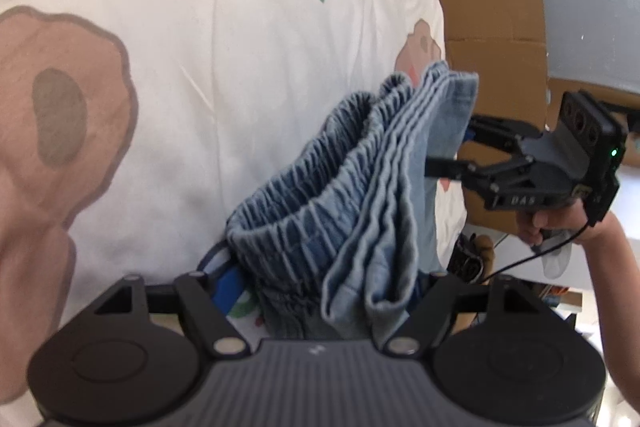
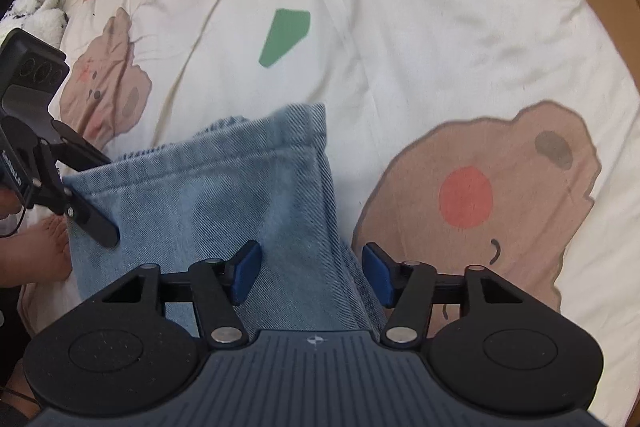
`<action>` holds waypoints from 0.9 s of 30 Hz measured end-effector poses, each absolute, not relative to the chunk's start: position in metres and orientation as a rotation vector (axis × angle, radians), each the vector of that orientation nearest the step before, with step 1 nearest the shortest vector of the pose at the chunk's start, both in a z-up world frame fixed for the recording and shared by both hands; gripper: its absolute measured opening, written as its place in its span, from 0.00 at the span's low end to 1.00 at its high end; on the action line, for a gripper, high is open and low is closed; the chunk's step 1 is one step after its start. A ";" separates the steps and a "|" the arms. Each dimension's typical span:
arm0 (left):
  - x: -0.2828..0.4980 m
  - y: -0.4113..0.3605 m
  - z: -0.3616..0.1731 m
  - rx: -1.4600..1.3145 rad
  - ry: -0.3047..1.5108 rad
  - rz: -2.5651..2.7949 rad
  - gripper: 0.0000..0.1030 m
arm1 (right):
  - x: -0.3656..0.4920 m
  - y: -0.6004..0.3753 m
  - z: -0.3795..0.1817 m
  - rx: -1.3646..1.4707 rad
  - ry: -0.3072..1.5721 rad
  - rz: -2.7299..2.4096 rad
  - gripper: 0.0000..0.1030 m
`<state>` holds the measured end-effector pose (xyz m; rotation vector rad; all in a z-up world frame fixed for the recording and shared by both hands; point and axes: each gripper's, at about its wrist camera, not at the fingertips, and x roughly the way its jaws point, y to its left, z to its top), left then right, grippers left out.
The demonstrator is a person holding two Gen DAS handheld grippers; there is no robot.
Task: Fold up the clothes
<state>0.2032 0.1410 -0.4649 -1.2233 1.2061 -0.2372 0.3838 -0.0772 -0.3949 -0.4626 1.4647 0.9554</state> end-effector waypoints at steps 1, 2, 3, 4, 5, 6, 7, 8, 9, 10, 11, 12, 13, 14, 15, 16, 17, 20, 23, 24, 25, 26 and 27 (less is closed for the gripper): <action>0.203 0.141 -0.466 -1.226 1.200 -0.236 0.75 | 0.384 -0.078 -0.397 -0.458 1.471 0.953 0.63; 0.204 0.142 -0.466 -1.230 1.193 -0.235 0.75 | 0.385 -0.079 -0.400 -0.447 1.478 0.951 0.63; 0.204 0.142 -0.467 -1.235 1.183 -0.235 0.75 | 0.385 -0.079 -0.402 -0.436 1.485 0.948 0.64; 0.204 0.143 -0.468 -1.235 1.173 -0.237 0.74 | 0.386 -0.080 -0.406 -0.424 1.492 0.944 0.64; 0.204 0.143 -0.468 -1.228 1.168 -0.244 0.74 | 0.386 -0.081 -0.409 -0.413 1.497 0.937 0.66; 0.205 0.144 -0.469 -1.221 1.163 -0.250 0.74 | 0.386 -0.083 -0.413 -0.402 1.502 0.929 0.67; 0.206 0.144 -0.469 -1.213 1.159 -0.256 0.73 | 0.387 -0.084 -0.416 -0.391 1.506 0.924 0.69; 0.207 0.145 -0.468 -1.208 1.156 -0.257 0.73 | 0.388 -0.086 -0.419 -0.375 1.510 0.922 0.69; 0.208 0.146 -0.468 -1.207 1.151 -0.254 0.72 | 0.388 -0.087 -0.421 -0.361 1.512 0.922 0.70; 0.209 0.146 -0.467 -1.205 1.146 -0.251 0.71 | 0.389 -0.088 -0.423 -0.348 1.514 0.923 0.70; 0.210 0.146 -0.466 -1.200 1.141 -0.248 0.67 | 0.389 -0.090 -0.424 -0.335 1.516 0.924 0.70; 0.210 0.146 -0.465 -1.193 1.137 -0.245 0.65 | 0.389 -0.090 -0.424 -0.326 1.514 0.930 0.66; 0.210 0.146 -0.463 -1.184 1.134 -0.242 0.60 | 0.388 -0.091 -0.424 -0.317 1.513 0.937 0.62; 0.209 0.146 -0.461 -1.175 1.130 -0.238 0.55 | 0.388 -0.091 -0.422 -0.304 1.518 0.941 0.57; 0.208 0.146 -0.458 -1.166 1.127 -0.236 0.53 | 0.388 -0.091 -0.421 -0.293 1.523 0.947 0.47; 0.207 0.146 -0.454 -1.155 1.124 -0.233 0.49 | 0.387 -0.091 -0.419 -0.281 1.525 0.958 0.44; 0.207 0.145 -0.450 -1.143 1.123 -0.233 0.46 | 0.386 -0.089 -0.416 -0.292 1.517 0.963 0.41; 0.207 0.145 -0.439 -1.125 1.119 -0.238 0.36 | 0.380 -0.083 -0.408 -0.321 1.492 0.978 0.31; 0.204 0.147 -0.429 -1.109 1.119 -0.249 0.33 | 0.375 -0.080 -0.400 -0.332 1.467 0.992 0.23; 0.203 0.147 -0.426 -1.105 1.120 -0.252 0.32 | 0.373 -0.079 -0.397 -0.333 1.458 0.997 0.22; 0.201 0.148 -0.423 -1.101 1.121 -0.255 0.32 | 0.372 -0.080 -0.394 -0.330 1.450 1.001 0.21; 0.200 0.148 -0.420 -1.099 1.122 -0.257 0.32 | 0.372 -0.081 -0.391 -0.324 1.444 1.004 0.20; 0.199 0.149 -0.418 -1.099 1.121 -0.260 0.32 | 0.371 -0.081 -0.388 -0.317 1.437 1.007 0.19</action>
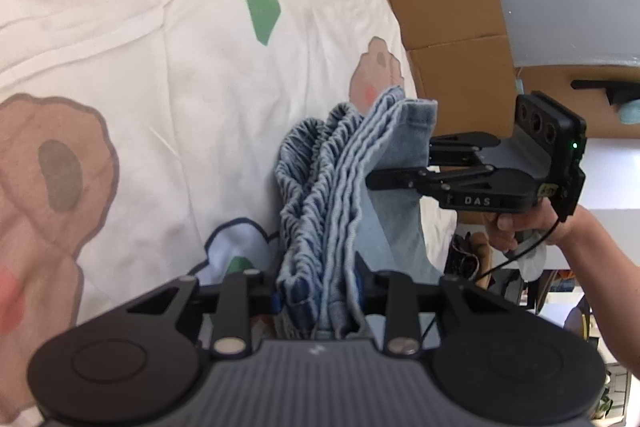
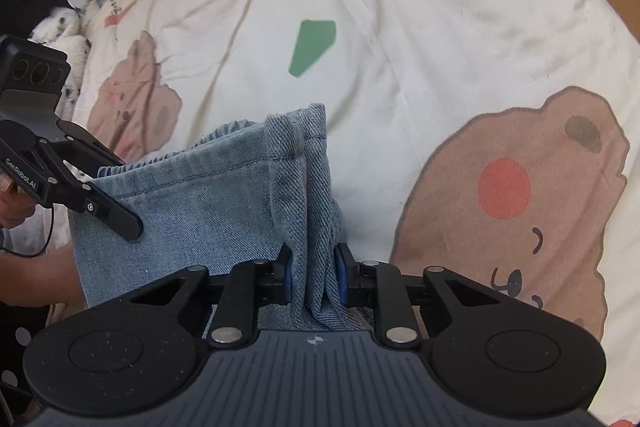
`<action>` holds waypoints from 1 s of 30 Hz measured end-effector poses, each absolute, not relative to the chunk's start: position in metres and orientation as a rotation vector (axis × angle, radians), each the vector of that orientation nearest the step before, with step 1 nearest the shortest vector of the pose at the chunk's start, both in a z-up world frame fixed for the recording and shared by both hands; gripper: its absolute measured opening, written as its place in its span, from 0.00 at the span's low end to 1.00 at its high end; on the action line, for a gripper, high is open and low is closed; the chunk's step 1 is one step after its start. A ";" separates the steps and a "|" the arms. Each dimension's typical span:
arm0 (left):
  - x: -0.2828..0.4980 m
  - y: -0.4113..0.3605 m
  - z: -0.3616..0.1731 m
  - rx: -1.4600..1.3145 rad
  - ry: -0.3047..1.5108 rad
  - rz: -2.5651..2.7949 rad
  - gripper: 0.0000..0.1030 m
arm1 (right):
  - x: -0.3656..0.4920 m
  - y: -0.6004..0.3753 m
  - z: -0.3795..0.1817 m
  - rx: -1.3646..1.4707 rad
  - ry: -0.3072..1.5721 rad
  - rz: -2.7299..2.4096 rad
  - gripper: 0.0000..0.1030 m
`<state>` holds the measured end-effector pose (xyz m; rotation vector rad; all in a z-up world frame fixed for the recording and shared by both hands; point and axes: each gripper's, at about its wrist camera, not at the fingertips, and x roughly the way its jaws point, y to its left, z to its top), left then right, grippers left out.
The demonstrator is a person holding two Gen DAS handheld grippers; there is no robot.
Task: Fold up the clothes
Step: 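Squeeze the jeans stack upright with both grippers, then open both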
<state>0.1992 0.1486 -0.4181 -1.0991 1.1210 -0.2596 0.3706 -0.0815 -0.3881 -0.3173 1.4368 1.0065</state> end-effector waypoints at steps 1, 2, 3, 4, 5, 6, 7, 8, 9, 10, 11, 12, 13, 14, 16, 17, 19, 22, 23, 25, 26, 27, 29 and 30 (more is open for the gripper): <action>0.199 0.149 -0.416 -1.097 1.119 -0.264 0.32 | 0.370 -0.082 -0.385 -0.314 1.429 1.009 0.19; 0.198 0.149 -0.415 -1.092 1.119 -0.267 0.32 | 0.369 -0.083 -0.382 -0.309 1.421 1.011 0.19; 0.197 0.149 -0.413 -1.085 1.122 -0.271 0.32 | 0.368 -0.084 -0.380 -0.301 1.417 1.011 0.19; 0.196 0.149 -0.413 -1.074 1.129 -0.274 0.32 | 0.368 -0.085 -0.378 -0.293 1.414 1.010 0.18; 0.195 0.149 -0.416 -1.060 1.145 -0.273 0.34 | 0.367 -0.085 -0.379 -0.291 1.413 1.005 0.19; 0.194 0.149 -0.419 -1.046 1.161 -0.273 0.36 | 0.366 -0.085 -0.380 -0.288 1.411 0.999 0.20; 0.194 0.150 -0.421 -1.036 1.176 -0.272 0.39 | 0.365 -0.083 -0.382 -0.296 1.412 0.985 0.21; 0.195 0.152 -0.423 -1.034 1.188 -0.269 0.44 | 0.364 -0.081 -0.385 -0.303 1.413 0.970 0.26; 0.196 0.154 -0.424 -1.033 1.201 -0.266 0.47 | 0.363 -0.079 -0.388 -0.310 1.414 0.956 0.30; 0.197 0.157 -0.424 -1.029 1.211 -0.262 0.53 | 0.363 -0.078 -0.389 -0.319 1.415 0.942 0.30; 0.197 0.160 -0.423 -1.021 1.213 -0.258 0.57 | 0.362 -0.078 -0.388 -0.323 1.406 0.933 0.32; 0.197 0.165 -0.421 -1.009 1.212 -0.255 0.60 | 0.362 -0.078 -0.387 -0.325 1.398 0.925 0.43; 0.196 0.169 -0.419 -1.000 1.208 -0.252 0.64 | 0.362 -0.080 -0.385 -0.308 1.389 0.912 0.46; 0.197 0.174 -0.419 -0.994 1.199 -0.250 0.65 | 0.363 -0.083 -0.383 -0.290 1.381 0.899 0.47; 0.200 0.183 -0.419 -0.993 1.186 -0.257 0.65 | 0.364 -0.089 -0.377 -0.255 1.373 0.868 0.47; 0.204 0.186 -0.419 -0.990 1.185 -0.264 0.65 | 0.363 -0.093 -0.374 -0.246 1.364 0.850 0.47; 0.213 0.188 -0.419 -0.964 1.180 -0.290 0.66 | 0.361 -0.101 -0.365 -0.219 1.344 0.821 0.47; 0.230 0.185 -0.425 -0.959 1.168 -0.319 0.71 | 0.356 -0.119 -0.354 -0.169 1.323 0.759 0.48; 0.235 0.182 -0.429 -0.955 1.173 -0.326 0.71 | 0.355 -0.126 -0.351 -0.151 1.318 0.736 0.48; 0.246 0.177 -0.434 -0.935 1.188 -0.346 0.71 | 0.349 -0.140 -0.343 -0.117 1.308 0.692 0.48; 0.249 0.175 -0.435 -0.933 1.192 -0.362 0.71 | 0.345 -0.148 -0.341 -0.105 1.308 0.672 0.48; 0.252 0.175 -0.436 -0.935 1.196 -0.381 0.71 | 0.341 -0.155 -0.338 -0.092 1.307 0.652 0.48; 0.258 0.172 -0.439 -0.936 1.199 -0.405 0.71 | 0.332 -0.170 -0.333 -0.068 1.305 0.612 0.48; 0.261 0.170 -0.440 -0.934 1.202 -0.412 0.71 | 0.327 -0.177 -0.331 -0.062 1.303 0.595 0.48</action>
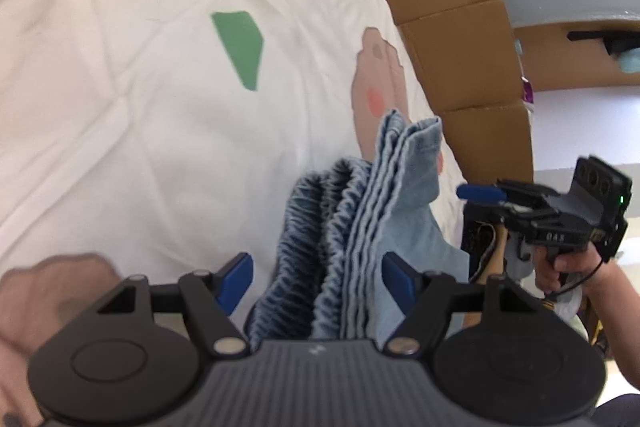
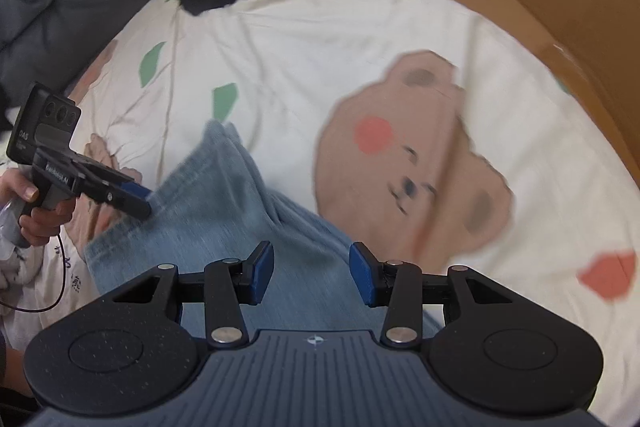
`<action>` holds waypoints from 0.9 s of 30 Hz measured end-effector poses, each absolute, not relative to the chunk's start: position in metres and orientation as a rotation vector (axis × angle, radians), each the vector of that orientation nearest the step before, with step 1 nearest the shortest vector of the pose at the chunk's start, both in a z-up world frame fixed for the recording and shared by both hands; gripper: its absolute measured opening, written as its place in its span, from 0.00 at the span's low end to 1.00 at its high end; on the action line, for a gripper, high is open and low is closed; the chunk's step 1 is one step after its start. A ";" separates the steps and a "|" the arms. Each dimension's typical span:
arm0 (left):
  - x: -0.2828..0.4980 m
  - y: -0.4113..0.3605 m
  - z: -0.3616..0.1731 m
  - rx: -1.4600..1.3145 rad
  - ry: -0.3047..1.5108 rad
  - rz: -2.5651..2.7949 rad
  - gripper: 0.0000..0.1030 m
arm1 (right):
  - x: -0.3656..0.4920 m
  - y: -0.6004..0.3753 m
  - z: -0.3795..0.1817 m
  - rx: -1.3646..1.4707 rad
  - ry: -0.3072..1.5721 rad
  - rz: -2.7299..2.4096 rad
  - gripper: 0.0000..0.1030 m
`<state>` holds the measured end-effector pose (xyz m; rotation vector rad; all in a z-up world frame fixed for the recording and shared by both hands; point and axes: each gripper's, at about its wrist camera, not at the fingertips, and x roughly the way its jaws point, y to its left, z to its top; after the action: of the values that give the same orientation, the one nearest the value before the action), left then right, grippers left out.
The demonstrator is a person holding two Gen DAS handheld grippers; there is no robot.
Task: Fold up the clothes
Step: 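Squeeze the jeans stack upright with both grippers, then open both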
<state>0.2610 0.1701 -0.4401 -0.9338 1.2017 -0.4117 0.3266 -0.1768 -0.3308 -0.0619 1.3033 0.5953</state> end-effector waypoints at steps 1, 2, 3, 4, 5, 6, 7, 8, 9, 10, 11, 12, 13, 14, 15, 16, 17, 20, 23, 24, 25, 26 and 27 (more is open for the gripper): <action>0.264 0.168 -0.442 -0.929 1.209 -0.416 0.71 | 0.321 -0.183 -0.329 -0.056 1.302 0.578 0.48; 0.267 0.166 -0.444 -0.928 1.216 -0.423 0.71 | 0.315 -0.190 -0.328 -0.046 1.300 0.559 0.48; 0.270 0.164 -0.447 -0.932 1.222 -0.436 0.71 | 0.309 -0.197 -0.326 -0.035 1.299 0.539 0.48; 0.272 0.162 -0.449 -0.935 1.228 -0.449 0.71 | 0.303 -0.203 -0.325 -0.023 1.298 0.520 0.48; 0.274 0.160 -0.451 -0.936 1.235 -0.461 0.71 | 0.296 -0.209 -0.324 -0.009 1.294 0.500 0.48; 0.276 0.159 -0.453 -0.937 1.242 -0.474 0.71 | 0.289 -0.215 -0.322 0.007 1.291 0.483 0.48; 0.277 0.157 -0.455 -0.937 1.247 -0.489 0.71 | 0.281 -0.221 -0.321 0.021 1.287 0.467 0.48; 0.279 0.156 -0.457 -0.936 1.252 -0.504 0.71 | 0.274 -0.227 -0.320 0.035 1.283 0.450 0.48; 0.280 0.154 -0.459 -0.933 1.258 -0.518 0.71 | 0.266 -0.232 -0.319 0.046 1.279 0.435 0.48; 0.282 0.152 -0.461 -0.926 1.267 -0.534 0.71 | 0.258 -0.238 -0.317 0.058 1.276 0.418 0.48; 0.284 0.150 -0.463 -0.926 1.272 -0.552 0.72 | 0.249 -0.245 -0.317 0.072 1.274 0.397 0.48; 0.286 0.148 -0.465 -0.929 1.278 -0.570 0.72 | 0.240 -0.252 -0.317 0.086 1.272 0.375 0.48; 0.289 0.146 -0.467 -0.934 1.283 -0.587 0.74 | 0.231 -0.260 -0.317 0.104 1.270 0.349 0.48; 0.292 0.145 -0.468 -0.940 1.290 -0.602 0.75 | 0.222 -0.268 -0.318 0.125 1.266 0.321 0.48; 0.295 0.143 -0.470 -0.943 1.298 -0.617 0.76 | 0.213 -0.275 -0.318 0.146 1.262 0.292 0.48; 0.299 0.143 -0.471 -0.945 1.304 -0.632 0.77 | 0.204 -0.283 -0.319 0.167 1.258 0.263 0.48; 0.301 0.142 -0.472 -0.947 1.309 -0.646 0.78 | 0.195 -0.290 -0.320 0.186 1.252 0.239 0.48; 0.308 0.140 -0.473 -0.958 1.326 -0.672 0.79 | 0.168 -0.309 -0.321 0.236 1.231 0.174 0.48; 0.311 0.138 -0.471 -0.972 1.330 -0.696 0.76 | 0.145 -0.328 -0.325 0.277 1.204 0.101 0.48; 0.311 0.139 -0.469 -0.981 1.329 -0.707 0.73 | 0.138 -0.335 -0.327 0.297 1.195 0.071 0.48; 0.312 0.139 -0.468 -0.986 1.328 -0.713 0.69 | 0.131 -0.341 -0.328 0.316 1.183 0.044 0.48; 0.311 0.140 -0.467 -0.984 1.330 -0.713 0.66 | 0.124 -0.347 -0.329 0.332 1.172 0.019 0.49; 0.311 0.139 -0.466 -0.980 1.333 -0.712 0.65 | 0.117 -0.353 -0.330 0.344 1.162 -0.002 0.50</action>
<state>0.3112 0.1394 -0.4659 -0.9804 1.3326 -0.7118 0.1174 -0.3529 -0.3303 0.3438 1.1617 -0.0017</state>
